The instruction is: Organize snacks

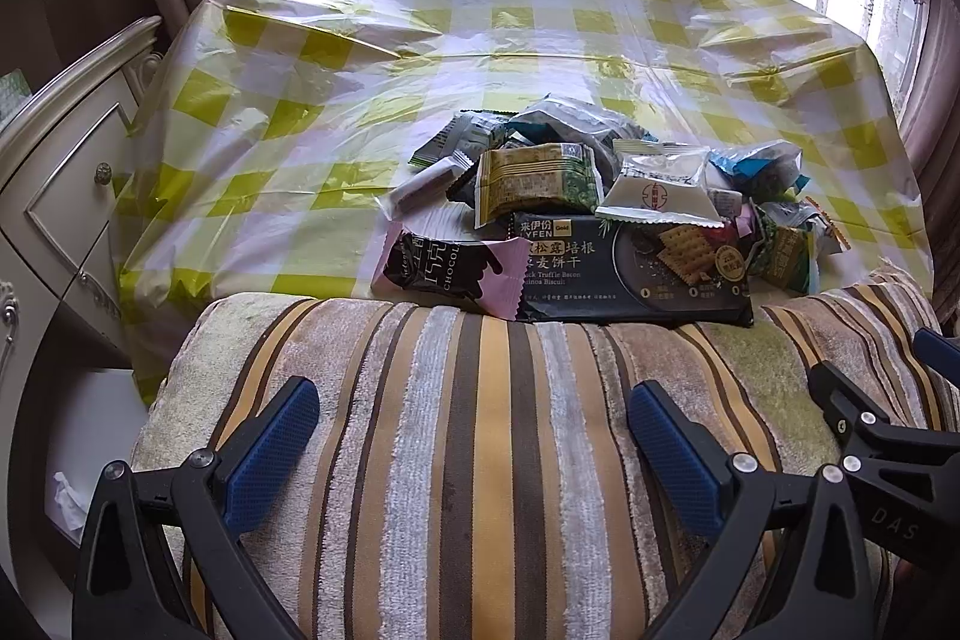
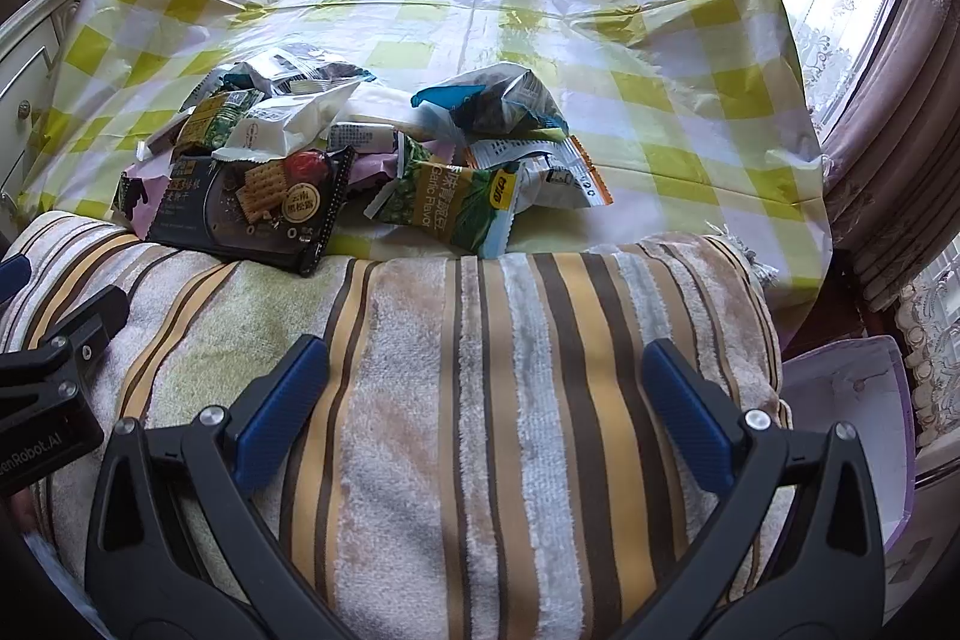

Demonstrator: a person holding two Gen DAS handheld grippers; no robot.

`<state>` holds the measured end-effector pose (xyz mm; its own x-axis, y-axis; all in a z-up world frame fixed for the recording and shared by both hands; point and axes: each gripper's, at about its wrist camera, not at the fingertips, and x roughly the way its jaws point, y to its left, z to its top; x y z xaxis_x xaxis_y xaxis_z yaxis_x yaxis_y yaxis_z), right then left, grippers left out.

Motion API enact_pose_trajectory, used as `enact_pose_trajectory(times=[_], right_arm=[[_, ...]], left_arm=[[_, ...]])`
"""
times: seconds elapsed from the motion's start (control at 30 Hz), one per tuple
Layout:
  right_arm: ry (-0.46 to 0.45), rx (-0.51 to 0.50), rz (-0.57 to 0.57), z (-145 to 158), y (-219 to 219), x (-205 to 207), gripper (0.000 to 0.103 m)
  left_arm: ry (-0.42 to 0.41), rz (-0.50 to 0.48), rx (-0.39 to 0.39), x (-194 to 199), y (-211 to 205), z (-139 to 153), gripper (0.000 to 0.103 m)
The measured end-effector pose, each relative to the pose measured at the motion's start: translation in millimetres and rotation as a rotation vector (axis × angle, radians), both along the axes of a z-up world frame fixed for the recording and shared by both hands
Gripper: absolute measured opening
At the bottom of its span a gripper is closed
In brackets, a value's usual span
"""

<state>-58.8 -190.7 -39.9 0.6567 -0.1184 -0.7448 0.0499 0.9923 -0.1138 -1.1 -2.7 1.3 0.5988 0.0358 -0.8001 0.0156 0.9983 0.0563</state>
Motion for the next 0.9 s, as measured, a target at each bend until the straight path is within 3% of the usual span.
enact_pose_trajectory(times=[0.9], right_arm=[[-0.002,-0.001,0.000,-0.1,0.3,-0.4,0.103]], left_arm=[[-0.003,0.000,0.003,-1.6,-0.9,-1.2,0.103]])
